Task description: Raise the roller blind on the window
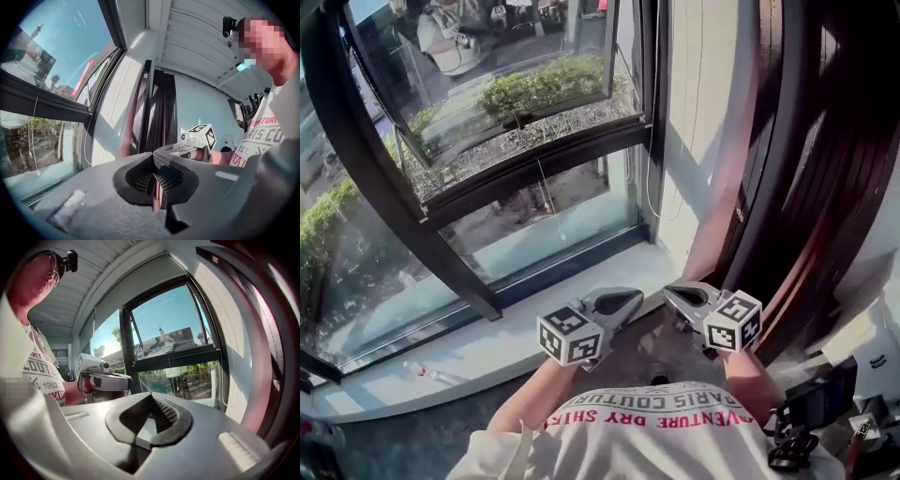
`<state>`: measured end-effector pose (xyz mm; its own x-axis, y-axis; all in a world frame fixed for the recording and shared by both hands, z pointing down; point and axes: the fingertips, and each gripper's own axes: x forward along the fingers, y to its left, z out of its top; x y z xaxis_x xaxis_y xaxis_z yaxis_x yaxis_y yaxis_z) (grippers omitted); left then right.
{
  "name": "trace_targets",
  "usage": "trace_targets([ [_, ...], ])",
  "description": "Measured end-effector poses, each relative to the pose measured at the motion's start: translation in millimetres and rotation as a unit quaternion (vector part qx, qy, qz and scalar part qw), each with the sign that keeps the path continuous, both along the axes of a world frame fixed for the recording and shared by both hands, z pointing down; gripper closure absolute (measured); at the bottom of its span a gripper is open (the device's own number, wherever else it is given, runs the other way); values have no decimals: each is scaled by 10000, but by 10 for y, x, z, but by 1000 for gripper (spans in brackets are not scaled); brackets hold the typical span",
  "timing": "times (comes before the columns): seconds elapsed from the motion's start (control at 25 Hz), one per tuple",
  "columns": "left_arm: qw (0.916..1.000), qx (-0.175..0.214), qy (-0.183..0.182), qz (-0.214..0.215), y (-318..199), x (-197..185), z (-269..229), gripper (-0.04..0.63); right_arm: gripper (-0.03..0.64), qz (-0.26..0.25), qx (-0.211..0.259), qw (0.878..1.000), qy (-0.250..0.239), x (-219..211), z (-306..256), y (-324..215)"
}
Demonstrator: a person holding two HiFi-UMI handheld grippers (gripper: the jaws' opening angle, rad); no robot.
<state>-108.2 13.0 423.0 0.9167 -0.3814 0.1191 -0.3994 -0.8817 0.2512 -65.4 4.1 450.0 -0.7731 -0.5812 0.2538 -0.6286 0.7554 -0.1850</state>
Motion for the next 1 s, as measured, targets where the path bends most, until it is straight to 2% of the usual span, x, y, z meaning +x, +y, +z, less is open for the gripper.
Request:
trace_targets([
  [0.16, 10000, 52, 4, 36, 350, -130, -19, 591, 617, 153, 25, 9998, 95, -81, -1, 435],
  [0.48, 9994, 233, 128, 203, 840, -121, -185, 591, 617, 337, 219, 9992, 60, -76, -227, 992],
  [1.0, 9982, 446, 28, 404, 1066, 118, -353, 591, 617, 415, 294, 9987, -43, 75, -333, 1222],
])
